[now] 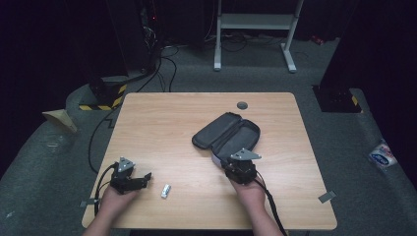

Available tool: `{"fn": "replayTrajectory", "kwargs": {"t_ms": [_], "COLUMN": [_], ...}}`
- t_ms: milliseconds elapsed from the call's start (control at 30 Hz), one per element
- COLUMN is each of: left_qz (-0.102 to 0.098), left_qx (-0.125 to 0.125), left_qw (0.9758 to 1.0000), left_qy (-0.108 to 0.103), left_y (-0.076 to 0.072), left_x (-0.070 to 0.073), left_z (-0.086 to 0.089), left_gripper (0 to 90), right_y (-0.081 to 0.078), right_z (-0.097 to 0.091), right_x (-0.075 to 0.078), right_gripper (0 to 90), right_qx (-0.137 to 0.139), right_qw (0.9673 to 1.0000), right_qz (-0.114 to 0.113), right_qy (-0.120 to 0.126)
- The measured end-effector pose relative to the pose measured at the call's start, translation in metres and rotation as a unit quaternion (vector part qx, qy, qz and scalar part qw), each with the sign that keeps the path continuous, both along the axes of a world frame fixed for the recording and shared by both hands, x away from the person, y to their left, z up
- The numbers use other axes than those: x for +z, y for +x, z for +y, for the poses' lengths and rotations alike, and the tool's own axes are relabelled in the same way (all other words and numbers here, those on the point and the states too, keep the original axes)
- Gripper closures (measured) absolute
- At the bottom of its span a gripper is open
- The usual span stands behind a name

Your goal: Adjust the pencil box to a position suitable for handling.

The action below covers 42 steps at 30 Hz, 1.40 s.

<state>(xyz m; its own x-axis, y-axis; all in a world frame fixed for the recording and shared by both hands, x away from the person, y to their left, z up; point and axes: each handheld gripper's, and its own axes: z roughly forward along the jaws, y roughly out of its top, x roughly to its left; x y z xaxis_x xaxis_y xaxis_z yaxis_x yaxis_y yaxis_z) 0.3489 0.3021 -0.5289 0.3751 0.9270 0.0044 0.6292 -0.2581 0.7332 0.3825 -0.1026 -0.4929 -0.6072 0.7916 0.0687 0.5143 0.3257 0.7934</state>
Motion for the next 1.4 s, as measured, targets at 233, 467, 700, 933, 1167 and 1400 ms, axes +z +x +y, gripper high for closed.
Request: {"fn": "replayTrajectory", "kwargs": {"t_ms": [233,467,700,933,1167,1400], "left_qz": [0.001,-0.001,-0.001,-0.003,-0.003,-0.004], "left_qx": [-0.002,-0.002,-0.003,0.0,0.0,0.001], "left_qw": [1.0,1.0,1.0,1.0,1.0,1.0], "left_qy": [0.002,0.002,0.003,0.001,0.0,-0.001], "left_y": [0.0,-0.001,-0.001,-0.002,-0.002,-0.003], "left_x": [0.0,0.0,0.0,0.0,0.0,0.0], "left_z": [0.0,0.0,0.0,0.0,0.0,0.001], "left_gripper": [16.4,16.6,16.7,16.8,16.8,17.6], "right_y": [-0.014,-0.018,-0.014,0.004,0.025,0.051], "right_z": [0.016,0.025,0.0,-0.043,-0.073,-0.089], "right_x": [-0.001,0.002,0.02,0.033,0.031,0.024], "right_gripper": [64.5,58.7,54.3,51.7,47.4,48.6], "right_qx": [0.018,0.033,0.0,-0.063,-0.125,-0.145], "right_qw": [0.9998,0.9991,0.999,0.9965,0.9907,0.9885], "right_qz": [-0.006,-0.009,-0.037,-0.054,-0.053,-0.034], "right_qy": [0.009,0.025,0.027,0.013,-0.013,-0.025]}}
